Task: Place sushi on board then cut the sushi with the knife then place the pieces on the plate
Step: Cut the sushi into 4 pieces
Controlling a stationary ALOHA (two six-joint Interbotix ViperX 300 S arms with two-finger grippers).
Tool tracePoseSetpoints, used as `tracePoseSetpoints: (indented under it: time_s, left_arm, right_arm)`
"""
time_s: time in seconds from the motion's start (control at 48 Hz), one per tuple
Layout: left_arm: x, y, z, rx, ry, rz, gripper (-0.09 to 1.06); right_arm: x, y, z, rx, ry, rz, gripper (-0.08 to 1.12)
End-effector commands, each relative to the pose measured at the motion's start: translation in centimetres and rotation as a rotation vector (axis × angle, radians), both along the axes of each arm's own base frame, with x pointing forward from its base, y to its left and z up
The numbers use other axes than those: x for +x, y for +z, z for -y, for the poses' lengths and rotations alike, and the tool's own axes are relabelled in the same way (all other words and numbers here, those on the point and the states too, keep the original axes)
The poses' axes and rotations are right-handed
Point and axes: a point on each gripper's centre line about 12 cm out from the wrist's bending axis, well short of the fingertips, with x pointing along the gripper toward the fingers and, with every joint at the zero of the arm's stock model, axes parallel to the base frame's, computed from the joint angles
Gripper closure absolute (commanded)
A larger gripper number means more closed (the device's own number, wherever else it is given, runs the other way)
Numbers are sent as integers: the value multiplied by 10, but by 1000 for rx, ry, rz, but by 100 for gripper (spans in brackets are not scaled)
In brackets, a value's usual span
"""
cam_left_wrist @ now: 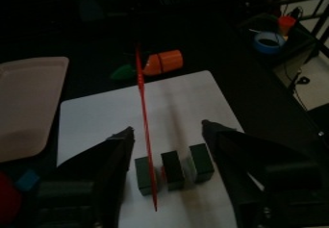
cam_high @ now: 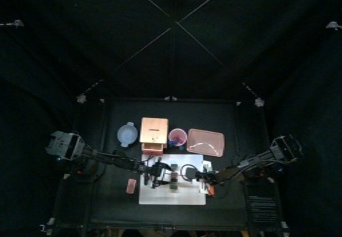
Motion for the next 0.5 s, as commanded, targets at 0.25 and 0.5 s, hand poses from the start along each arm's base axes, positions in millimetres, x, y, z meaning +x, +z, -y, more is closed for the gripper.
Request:
tracePoseSetpoints:
  time_s: [0.25, 0.5]
  left_arm:
    - [-1, 11, -22, -16, 53, 116, 0]
    - [-5, 6, -23, -4, 48, 104, 0]
  right_arm:
    - [-22, 25, -18, 403, -460, -43, 72]
    - [-35, 14, -17, 517, -787, -68, 72]
